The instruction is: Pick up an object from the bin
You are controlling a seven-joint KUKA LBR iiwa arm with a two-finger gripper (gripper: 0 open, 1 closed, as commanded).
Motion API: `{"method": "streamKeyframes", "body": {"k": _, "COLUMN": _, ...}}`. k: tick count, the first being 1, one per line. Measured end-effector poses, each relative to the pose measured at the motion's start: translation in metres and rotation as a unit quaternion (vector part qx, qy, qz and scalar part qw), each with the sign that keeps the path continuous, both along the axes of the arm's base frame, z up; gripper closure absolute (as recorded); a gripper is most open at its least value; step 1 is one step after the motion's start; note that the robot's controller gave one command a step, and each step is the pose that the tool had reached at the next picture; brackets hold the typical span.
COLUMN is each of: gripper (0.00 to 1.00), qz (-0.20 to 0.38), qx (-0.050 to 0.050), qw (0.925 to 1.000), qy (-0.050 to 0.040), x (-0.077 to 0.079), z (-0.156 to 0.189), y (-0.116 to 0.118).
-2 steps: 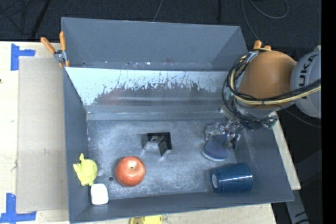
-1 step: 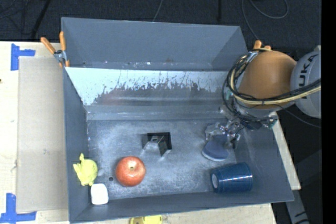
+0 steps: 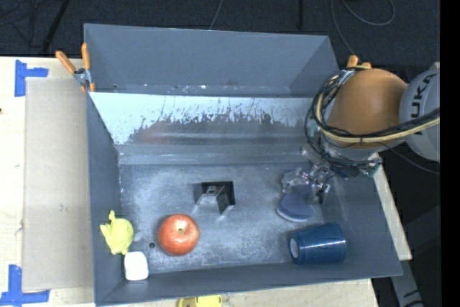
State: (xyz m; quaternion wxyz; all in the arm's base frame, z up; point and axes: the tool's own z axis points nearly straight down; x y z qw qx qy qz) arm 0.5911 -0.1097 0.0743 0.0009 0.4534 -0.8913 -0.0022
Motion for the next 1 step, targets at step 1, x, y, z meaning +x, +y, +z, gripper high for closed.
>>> {"method": "streamKeyframes", "body": {"k": 1, "gripper": 1.00, "qz": 0.000, "qx": 0.000, "qw": 1.0000, "qy": 0.0028, "x": -0.0015, "z": 0.0206, "y": 0.0010}}
